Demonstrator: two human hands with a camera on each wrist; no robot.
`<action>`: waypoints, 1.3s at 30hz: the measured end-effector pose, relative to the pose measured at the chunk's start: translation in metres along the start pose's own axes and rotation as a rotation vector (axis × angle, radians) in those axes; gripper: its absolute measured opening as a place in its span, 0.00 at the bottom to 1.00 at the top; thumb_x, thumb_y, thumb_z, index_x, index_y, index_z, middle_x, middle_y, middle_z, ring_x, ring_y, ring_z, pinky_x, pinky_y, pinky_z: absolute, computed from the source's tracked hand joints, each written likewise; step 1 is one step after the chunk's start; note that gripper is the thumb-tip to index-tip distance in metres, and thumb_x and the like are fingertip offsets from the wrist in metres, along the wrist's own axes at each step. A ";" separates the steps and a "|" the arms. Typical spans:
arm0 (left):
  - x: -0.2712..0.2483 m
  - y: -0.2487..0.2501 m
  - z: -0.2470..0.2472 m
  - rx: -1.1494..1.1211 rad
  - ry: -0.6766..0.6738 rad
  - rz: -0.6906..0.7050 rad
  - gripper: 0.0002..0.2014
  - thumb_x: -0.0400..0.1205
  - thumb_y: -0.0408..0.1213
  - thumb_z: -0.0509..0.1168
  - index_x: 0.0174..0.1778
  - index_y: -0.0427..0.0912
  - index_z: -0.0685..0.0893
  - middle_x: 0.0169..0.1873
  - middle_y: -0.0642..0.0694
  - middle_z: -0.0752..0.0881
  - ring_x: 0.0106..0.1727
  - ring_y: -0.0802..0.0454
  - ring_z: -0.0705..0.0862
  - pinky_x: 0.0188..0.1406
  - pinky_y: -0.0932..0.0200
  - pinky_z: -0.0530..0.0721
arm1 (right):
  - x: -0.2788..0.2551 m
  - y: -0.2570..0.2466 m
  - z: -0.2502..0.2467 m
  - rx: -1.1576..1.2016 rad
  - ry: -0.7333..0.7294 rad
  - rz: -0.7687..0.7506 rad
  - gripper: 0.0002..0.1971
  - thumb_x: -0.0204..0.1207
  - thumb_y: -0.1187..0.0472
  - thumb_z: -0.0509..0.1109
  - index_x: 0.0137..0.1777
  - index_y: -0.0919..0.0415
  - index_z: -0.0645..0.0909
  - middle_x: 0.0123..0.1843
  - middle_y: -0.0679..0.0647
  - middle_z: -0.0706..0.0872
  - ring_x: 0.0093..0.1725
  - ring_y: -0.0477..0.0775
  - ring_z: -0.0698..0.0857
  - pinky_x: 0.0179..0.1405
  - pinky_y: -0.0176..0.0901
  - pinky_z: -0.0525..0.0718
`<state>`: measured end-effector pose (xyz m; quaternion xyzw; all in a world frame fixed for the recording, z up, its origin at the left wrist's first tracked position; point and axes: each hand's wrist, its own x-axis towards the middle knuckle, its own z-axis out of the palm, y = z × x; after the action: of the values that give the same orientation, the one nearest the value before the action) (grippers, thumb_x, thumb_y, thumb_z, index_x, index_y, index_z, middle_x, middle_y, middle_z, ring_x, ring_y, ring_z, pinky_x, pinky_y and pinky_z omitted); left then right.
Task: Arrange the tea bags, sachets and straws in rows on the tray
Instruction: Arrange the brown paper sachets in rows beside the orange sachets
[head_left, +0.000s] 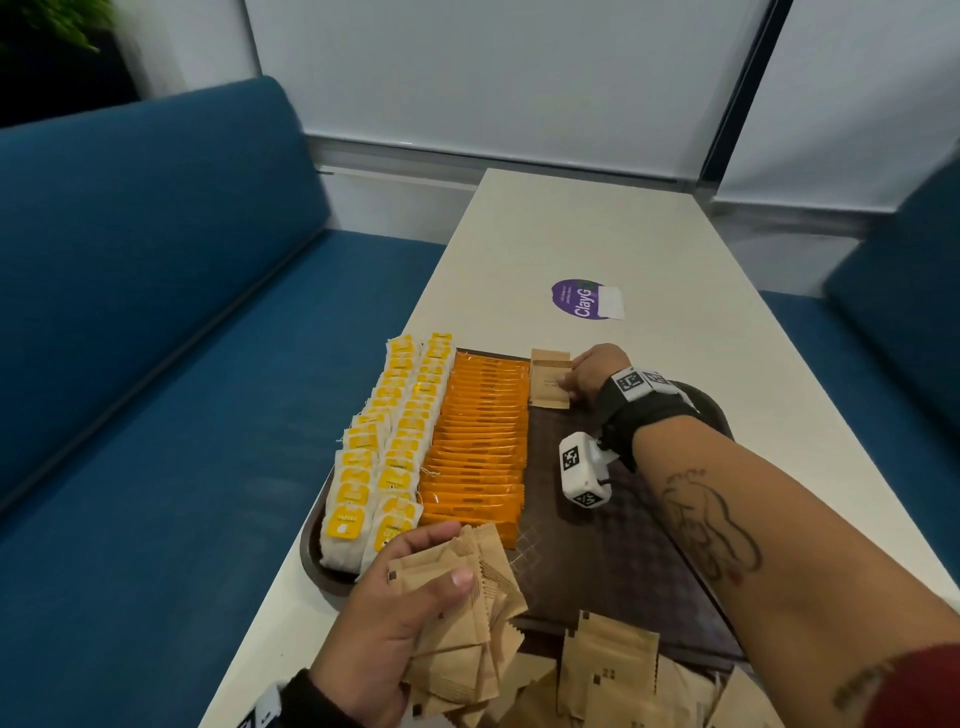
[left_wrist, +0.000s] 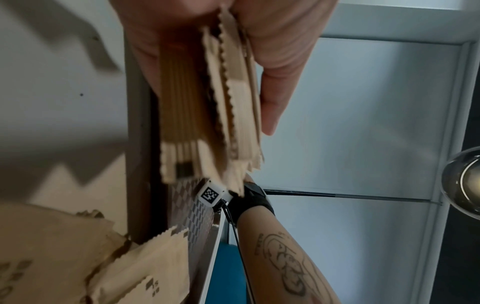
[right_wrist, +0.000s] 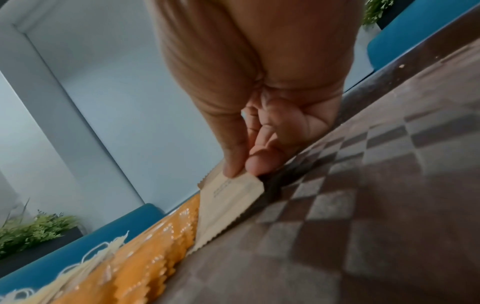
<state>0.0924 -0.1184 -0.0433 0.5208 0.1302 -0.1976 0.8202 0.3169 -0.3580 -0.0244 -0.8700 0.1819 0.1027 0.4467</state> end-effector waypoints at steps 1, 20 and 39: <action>0.001 0.000 -0.001 0.008 0.005 0.001 0.26 0.58 0.29 0.73 0.55 0.40 0.84 0.48 0.37 0.90 0.52 0.36 0.86 0.46 0.47 0.83 | -0.001 0.001 0.000 0.012 0.000 0.021 0.17 0.76 0.68 0.70 0.66 0.67 0.79 0.47 0.56 0.82 0.32 0.44 0.79 0.16 0.28 0.75; -0.006 0.000 0.007 -0.065 -0.019 0.011 0.27 0.60 0.29 0.73 0.57 0.43 0.83 0.51 0.37 0.89 0.50 0.36 0.87 0.41 0.48 0.84 | -0.073 -0.022 -0.020 0.136 -0.002 -0.111 0.06 0.75 0.64 0.73 0.41 0.58 0.77 0.43 0.58 0.86 0.33 0.49 0.82 0.25 0.37 0.73; -0.024 -0.010 0.018 -0.109 -0.095 0.076 0.25 0.61 0.27 0.70 0.56 0.42 0.80 0.44 0.39 0.90 0.40 0.45 0.89 0.33 0.54 0.87 | -0.235 0.031 0.012 0.185 -0.345 -0.086 0.06 0.78 0.62 0.70 0.47 0.65 0.80 0.40 0.64 0.85 0.24 0.46 0.78 0.22 0.35 0.67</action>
<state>0.0666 -0.1343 -0.0338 0.4702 0.0818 -0.1834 0.8594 0.0896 -0.3117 0.0256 -0.8017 0.0739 0.2139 0.5532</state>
